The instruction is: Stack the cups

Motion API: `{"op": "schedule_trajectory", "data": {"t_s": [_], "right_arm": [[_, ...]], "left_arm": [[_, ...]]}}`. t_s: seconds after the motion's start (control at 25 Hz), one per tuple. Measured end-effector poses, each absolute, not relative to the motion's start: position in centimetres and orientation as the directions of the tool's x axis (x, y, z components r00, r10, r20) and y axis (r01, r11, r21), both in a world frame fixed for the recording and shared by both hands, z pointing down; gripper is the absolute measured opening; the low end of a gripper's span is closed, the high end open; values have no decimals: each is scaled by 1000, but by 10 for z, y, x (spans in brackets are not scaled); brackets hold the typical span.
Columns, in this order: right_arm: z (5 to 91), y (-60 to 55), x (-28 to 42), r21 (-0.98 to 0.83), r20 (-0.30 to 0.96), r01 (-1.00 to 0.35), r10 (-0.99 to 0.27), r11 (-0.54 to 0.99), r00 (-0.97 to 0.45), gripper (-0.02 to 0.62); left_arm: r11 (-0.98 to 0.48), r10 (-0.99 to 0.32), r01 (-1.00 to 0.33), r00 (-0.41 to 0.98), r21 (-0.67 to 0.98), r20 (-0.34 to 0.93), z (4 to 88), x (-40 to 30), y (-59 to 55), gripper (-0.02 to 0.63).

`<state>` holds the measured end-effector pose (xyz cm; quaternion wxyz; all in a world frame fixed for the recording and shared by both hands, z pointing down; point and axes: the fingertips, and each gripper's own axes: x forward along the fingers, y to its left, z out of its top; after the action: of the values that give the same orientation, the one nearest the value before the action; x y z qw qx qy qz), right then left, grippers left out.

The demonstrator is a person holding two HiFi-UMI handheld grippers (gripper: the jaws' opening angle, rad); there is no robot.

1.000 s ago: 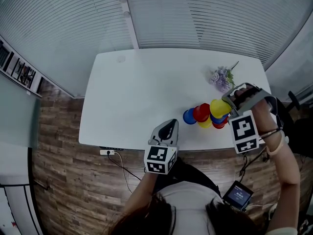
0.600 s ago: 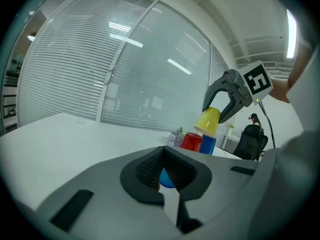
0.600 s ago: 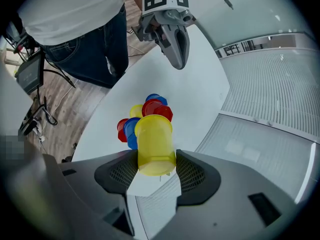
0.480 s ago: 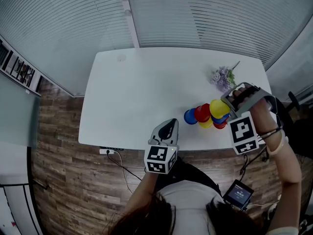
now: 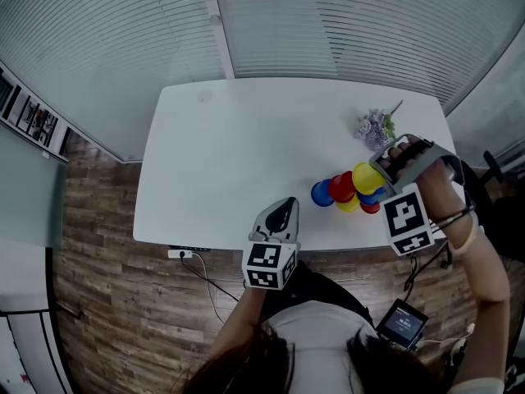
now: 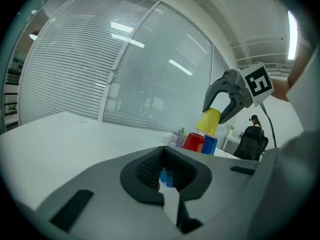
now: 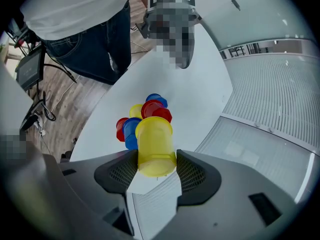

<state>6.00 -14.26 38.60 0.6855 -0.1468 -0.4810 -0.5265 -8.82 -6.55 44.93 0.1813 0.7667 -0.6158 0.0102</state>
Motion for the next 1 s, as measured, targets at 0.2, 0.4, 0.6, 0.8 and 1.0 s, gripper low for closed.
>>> {"op": "schedule_trajectory", "data": {"t_s": [0.2, 0.4, 0.6, 0.8, 1.0], "right_arm": [[390, -137, 58, 278, 826, 870, -564, 407, 1, 279], [394, -139, 52, 278, 832, 864, -554, 419, 1, 295], [392, -141, 50, 297, 832, 852, -554, 431, -9, 307], [383, -140, 48, 344, 827, 825, -561, 448, -40, 311], [371, -139, 48, 398, 816, 784, -574, 477, -65, 311]], "left_arm": [[-170, -943, -947, 236, 271, 235, 449, -94, -62, 17], [-159, -945, -948, 227, 277, 236, 450, -102, -62, 17], [-155, -945, -948, 224, 279, 237, 452, -105, -61, 17], [-167, -944, -946, 235, 279, 233, 450, -104, -59, 17], [-191, -941, -943, 254, 273, 221, 444, -103, -60, 17]]}}
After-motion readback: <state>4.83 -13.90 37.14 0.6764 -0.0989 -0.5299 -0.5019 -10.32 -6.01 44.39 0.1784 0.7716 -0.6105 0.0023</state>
